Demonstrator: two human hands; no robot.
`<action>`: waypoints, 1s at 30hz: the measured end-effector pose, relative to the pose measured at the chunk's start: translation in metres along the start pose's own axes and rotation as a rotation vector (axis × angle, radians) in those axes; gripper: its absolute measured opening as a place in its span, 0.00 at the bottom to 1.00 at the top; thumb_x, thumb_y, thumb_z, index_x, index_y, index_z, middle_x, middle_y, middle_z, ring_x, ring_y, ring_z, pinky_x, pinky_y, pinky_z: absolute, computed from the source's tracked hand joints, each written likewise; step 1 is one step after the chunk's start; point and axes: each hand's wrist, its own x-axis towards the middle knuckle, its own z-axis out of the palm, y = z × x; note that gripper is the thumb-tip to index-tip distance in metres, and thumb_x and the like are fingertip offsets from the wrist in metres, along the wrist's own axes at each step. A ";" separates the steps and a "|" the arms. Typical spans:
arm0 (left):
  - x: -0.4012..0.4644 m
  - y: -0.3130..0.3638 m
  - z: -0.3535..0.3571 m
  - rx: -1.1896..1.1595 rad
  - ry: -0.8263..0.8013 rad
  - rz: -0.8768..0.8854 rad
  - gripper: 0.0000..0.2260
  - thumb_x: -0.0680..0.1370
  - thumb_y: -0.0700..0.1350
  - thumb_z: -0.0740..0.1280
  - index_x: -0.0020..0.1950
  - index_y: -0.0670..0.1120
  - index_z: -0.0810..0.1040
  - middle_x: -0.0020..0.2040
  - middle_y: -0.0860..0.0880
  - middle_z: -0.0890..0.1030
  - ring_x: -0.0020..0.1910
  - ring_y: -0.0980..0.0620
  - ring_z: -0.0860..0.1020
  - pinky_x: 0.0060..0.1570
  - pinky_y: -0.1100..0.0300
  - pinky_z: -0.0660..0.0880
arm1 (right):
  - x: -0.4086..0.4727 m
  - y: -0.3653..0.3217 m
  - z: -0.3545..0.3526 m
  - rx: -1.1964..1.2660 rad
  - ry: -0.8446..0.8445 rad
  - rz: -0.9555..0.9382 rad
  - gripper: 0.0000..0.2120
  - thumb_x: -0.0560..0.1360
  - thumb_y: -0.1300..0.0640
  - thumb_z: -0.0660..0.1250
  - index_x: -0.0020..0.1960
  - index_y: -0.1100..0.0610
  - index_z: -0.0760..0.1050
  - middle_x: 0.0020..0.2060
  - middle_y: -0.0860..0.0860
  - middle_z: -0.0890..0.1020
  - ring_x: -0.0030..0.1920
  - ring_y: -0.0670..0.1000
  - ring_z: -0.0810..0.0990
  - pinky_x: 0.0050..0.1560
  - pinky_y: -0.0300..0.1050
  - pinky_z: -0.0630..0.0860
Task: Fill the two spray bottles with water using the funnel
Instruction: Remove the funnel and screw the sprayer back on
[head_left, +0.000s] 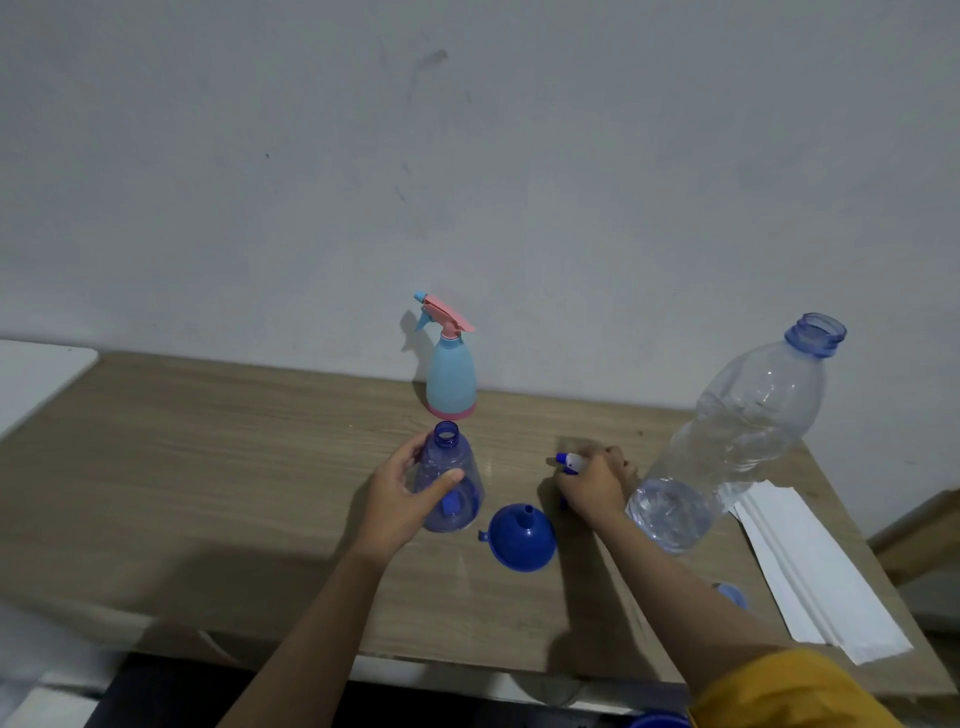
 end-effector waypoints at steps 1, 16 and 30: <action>0.000 0.000 0.000 0.006 0.005 0.005 0.21 0.69 0.41 0.76 0.56 0.59 0.76 0.53 0.57 0.82 0.55 0.58 0.79 0.53 0.62 0.77 | -0.001 -0.001 -0.003 0.060 0.001 -0.010 0.16 0.68 0.54 0.70 0.54 0.55 0.76 0.57 0.54 0.69 0.59 0.59 0.68 0.55 0.45 0.68; 0.000 0.002 -0.002 0.085 0.016 -0.030 0.26 0.66 0.46 0.78 0.62 0.52 0.76 0.57 0.55 0.81 0.58 0.59 0.76 0.55 0.68 0.72 | -0.053 -0.158 -0.163 0.562 0.323 -0.561 0.14 0.62 0.55 0.78 0.45 0.48 0.79 0.46 0.47 0.76 0.45 0.40 0.74 0.44 0.27 0.67; -0.007 0.026 -0.008 0.187 -0.023 -0.081 0.28 0.69 0.48 0.76 0.67 0.51 0.72 0.61 0.55 0.77 0.59 0.59 0.72 0.53 0.65 0.69 | -0.089 -0.230 -0.149 0.817 0.476 -0.769 0.18 0.64 0.54 0.79 0.50 0.54 0.77 0.49 0.52 0.77 0.49 0.48 0.77 0.48 0.42 0.77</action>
